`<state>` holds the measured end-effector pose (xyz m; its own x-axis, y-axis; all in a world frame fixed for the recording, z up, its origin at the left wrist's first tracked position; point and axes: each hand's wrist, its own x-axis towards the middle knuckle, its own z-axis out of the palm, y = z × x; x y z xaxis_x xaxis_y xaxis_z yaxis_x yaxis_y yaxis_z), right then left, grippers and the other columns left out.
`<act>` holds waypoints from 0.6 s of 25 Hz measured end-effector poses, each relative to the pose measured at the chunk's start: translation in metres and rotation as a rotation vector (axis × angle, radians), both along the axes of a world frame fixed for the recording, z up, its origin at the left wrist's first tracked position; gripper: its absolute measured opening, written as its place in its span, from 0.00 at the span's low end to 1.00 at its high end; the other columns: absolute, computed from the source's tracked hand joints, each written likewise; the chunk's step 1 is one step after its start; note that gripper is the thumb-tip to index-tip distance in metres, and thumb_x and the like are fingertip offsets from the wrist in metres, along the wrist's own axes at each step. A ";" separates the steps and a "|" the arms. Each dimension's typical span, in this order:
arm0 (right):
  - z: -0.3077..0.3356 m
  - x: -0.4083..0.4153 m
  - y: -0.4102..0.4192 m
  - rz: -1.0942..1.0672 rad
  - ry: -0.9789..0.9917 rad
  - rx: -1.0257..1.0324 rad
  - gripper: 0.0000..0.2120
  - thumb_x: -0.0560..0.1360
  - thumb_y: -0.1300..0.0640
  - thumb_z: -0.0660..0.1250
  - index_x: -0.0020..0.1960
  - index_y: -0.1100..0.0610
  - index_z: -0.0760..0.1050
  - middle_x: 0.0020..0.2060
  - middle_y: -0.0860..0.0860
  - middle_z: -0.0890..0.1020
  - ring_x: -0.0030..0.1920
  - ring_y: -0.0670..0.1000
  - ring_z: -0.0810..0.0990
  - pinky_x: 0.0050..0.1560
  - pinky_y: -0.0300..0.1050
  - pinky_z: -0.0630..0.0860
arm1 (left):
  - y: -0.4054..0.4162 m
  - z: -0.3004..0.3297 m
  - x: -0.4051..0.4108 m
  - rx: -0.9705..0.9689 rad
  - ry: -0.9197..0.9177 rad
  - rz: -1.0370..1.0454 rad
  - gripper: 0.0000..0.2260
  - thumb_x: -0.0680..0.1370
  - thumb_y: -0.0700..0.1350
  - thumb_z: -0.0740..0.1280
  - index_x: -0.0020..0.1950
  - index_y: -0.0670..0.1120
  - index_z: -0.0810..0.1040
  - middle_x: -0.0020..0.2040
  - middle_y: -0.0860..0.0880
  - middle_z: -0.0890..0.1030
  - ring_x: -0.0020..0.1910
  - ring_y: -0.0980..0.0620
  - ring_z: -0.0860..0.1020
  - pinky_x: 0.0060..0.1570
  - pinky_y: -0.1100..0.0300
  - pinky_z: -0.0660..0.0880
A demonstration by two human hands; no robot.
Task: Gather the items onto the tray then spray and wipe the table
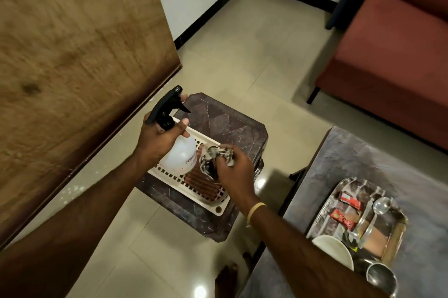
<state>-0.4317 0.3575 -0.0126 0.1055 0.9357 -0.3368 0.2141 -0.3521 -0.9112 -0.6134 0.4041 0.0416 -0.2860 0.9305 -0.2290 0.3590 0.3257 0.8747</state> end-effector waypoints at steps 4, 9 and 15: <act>0.038 0.056 0.002 -0.289 0.748 -0.353 0.16 0.78 0.59 0.57 0.60 0.60 0.78 0.54 0.61 0.83 0.52 0.59 0.83 0.51 0.56 0.81 | -0.021 0.066 0.024 0.145 -0.376 -0.124 0.11 0.74 0.41 0.72 0.56 0.43 0.81 0.57 0.44 0.83 0.31 0.51 0.77 0.45 0.53 0.79; 0.079 0.140 -0.034 -0.443 1.205 -0.361 0.24 0.73 0.52 0.59 0.63 0.64 0.75 0.60 0.66 0.79 0.59 0.67 0.78 0.57 0.64 0.76 | -0.067 0.120 0.096 -0.128 -0.583 -0.213 0.05 0.66 0.45 0.78 0.40 0.48 0.85 0.40 0.47 0.84 0.32 0.48 0.73 0.42 0.54 0.75; 0.102 0.260 -0.138 -0.628 1.233 -0.205 0.27 0.67 0.59 0.77 0.63 0.66 0.77 0.61 0.67 0.78 0.61 0.67 0.78 0.61 0.66 0.74 | -0.148 0.133 0.255 -0.384 -0.354 -0.430 0.11 0.68 0.31 0.74 0.43 0.45 0.86 0.35 0.50 0.85 0.32 0.48 0.79 0.36 0.60 0.74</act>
